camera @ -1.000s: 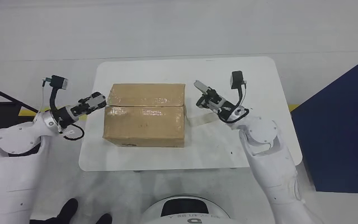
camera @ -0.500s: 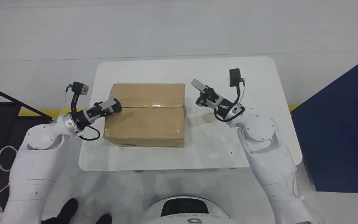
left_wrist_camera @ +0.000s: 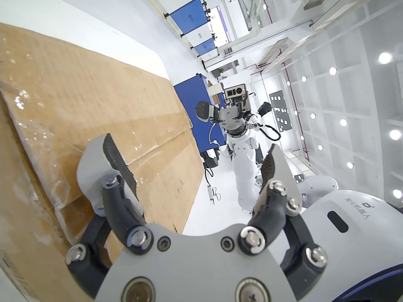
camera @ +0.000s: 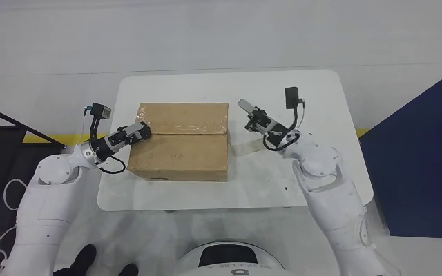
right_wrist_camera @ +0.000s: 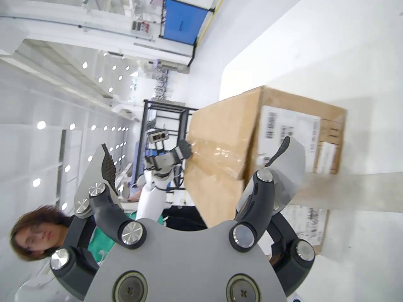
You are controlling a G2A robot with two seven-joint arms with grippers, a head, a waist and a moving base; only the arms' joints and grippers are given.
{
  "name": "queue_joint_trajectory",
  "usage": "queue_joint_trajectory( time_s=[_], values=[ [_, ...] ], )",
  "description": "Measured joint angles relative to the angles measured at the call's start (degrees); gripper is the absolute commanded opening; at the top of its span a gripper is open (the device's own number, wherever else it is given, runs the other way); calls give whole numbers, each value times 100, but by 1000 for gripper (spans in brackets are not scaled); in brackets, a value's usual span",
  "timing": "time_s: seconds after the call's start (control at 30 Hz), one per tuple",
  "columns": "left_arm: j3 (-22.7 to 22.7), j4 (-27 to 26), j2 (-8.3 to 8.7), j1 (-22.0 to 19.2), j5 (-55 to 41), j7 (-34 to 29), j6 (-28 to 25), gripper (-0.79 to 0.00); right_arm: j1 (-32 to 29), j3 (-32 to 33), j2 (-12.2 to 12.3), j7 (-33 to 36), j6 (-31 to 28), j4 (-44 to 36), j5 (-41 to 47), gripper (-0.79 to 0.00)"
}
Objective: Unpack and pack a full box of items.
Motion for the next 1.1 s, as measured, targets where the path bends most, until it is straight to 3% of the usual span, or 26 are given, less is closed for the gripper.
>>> queue_joint_trajectory(
  time_s=[0.13, 0.43, 0.57, 0.83, 1.1],
  values=[
    [0, 0, 0, 0, 0, 0, 0, 0, -519, 76, 44, -869, 285, -298, -1531, 0],
    [0, 0, 0, 0, 0, 0, 0, 0, -521, 61, 50, -851, 268, -275, -1609, 0],
    [0, 0, 0, 0, 0, 0, 0, 0, -508, -256, 134, -58, -49, -28, -2480, 0],
    [0, 0, 0, 0, 0, 0, 0, 0, -975, -19, 366, 1346, -1287, -238, -3764, 0],
    [0, 0, 0, 0, 0, 0, 0, 0, -606, -567, 347, 1874, -1455, 180, -4114, 0]
  ],
)
